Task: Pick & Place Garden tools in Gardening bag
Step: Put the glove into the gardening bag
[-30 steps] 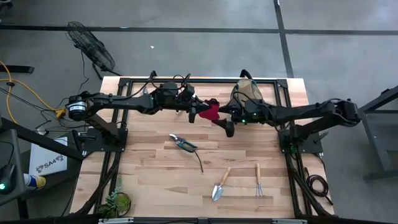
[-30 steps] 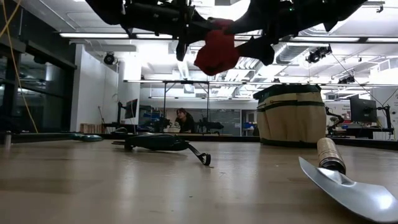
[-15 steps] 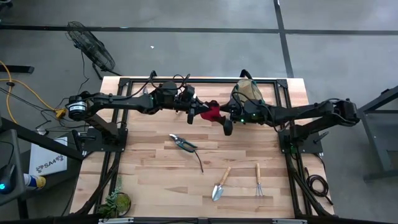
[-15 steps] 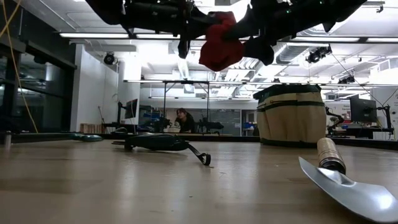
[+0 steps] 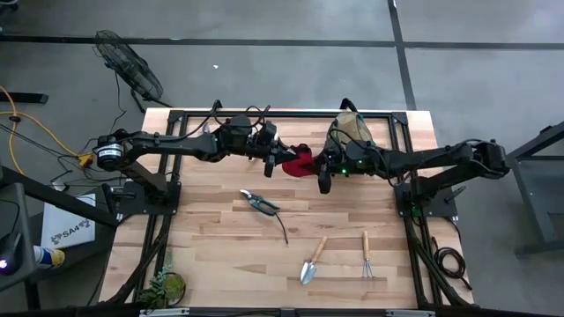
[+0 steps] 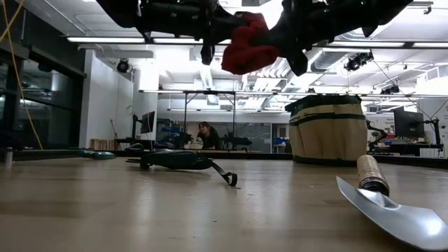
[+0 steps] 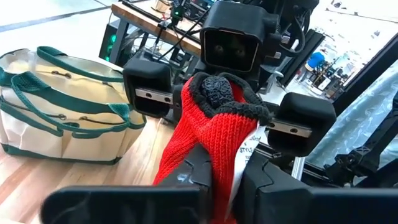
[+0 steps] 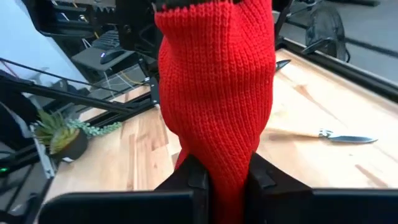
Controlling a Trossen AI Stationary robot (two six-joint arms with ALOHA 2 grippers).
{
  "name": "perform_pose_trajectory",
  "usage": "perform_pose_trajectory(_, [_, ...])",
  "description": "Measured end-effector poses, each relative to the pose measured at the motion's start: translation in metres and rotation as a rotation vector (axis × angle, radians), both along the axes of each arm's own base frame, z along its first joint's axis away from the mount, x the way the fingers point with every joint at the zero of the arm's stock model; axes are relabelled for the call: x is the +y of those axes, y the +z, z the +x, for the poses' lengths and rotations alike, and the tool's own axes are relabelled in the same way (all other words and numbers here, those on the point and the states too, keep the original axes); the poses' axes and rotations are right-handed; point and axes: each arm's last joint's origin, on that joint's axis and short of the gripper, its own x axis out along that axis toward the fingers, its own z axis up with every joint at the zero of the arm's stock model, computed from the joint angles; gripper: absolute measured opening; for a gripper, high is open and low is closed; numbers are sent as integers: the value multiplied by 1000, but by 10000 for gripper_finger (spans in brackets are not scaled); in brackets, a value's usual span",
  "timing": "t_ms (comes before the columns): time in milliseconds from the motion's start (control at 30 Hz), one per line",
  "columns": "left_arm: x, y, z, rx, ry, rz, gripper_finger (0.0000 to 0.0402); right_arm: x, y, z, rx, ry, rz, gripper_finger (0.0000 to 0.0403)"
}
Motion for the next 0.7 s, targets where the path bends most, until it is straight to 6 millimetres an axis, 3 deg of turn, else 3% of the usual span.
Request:
perform_pose_trajectory(467, [0, -1, -1, 8, 0, 129, 204, 0, 0, -4, 11, -54, 110, 26])
perform_pose_trajectory(700, [19, 10, -26, 92, 68, 145, 236, 0, 10, -22, 40, -125, 135, 26])
